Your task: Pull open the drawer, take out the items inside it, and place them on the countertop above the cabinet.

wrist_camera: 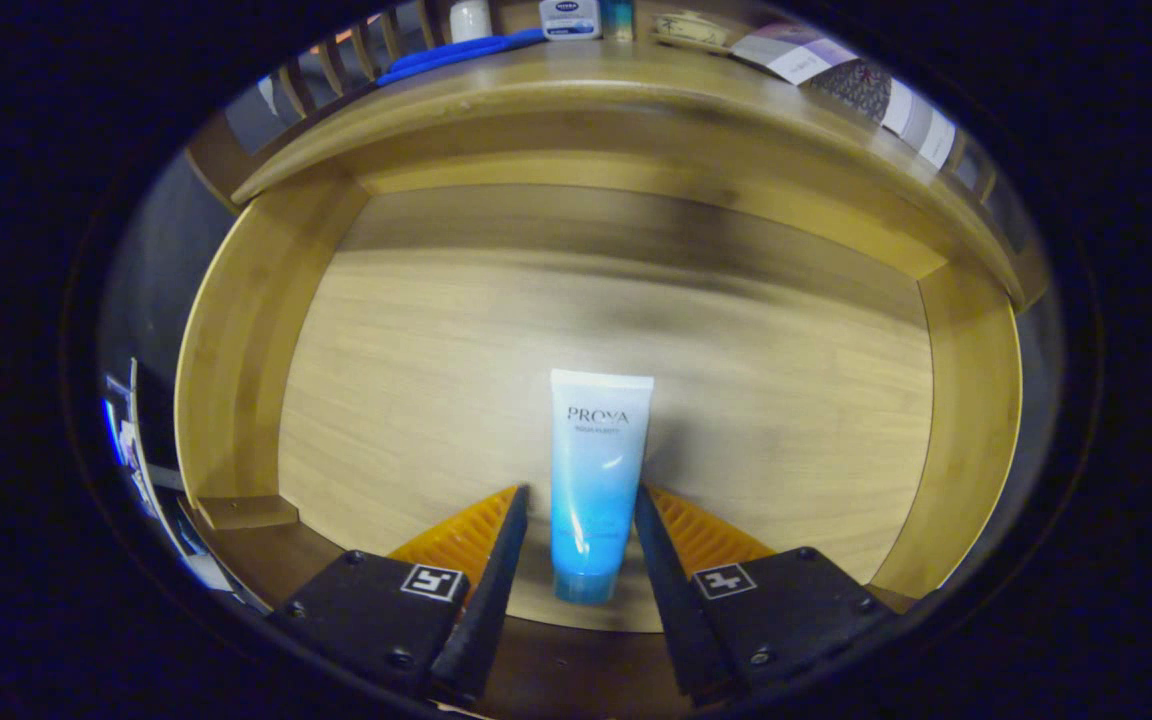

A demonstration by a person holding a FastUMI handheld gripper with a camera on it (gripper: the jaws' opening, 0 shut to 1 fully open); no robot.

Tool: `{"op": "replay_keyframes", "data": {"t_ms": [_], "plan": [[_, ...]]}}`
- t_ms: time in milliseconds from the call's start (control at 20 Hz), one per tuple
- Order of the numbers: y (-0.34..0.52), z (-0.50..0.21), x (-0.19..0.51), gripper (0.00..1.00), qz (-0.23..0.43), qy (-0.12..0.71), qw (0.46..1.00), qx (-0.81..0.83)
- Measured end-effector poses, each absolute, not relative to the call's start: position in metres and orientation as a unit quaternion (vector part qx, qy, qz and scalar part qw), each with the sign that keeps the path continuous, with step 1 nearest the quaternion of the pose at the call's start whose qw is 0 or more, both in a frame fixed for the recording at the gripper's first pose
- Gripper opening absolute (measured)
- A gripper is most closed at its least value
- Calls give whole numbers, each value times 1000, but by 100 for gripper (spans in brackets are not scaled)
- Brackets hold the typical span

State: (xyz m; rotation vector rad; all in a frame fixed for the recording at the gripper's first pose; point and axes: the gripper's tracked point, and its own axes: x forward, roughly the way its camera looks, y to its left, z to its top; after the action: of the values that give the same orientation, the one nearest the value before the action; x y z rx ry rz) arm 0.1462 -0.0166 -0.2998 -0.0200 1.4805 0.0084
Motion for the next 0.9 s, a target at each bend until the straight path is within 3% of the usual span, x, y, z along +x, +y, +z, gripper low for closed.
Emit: {"op": "replay_keyframes", "data": {"t_ms": [250, 550, 900], "plan": [[-21, -298, 147, 52, -1, 676, 737, -16], [-14, -294, 146, 45, 30, 652, 757, -22], [-18, -238, 167, 42, 26, 597, 802, -12]]}}
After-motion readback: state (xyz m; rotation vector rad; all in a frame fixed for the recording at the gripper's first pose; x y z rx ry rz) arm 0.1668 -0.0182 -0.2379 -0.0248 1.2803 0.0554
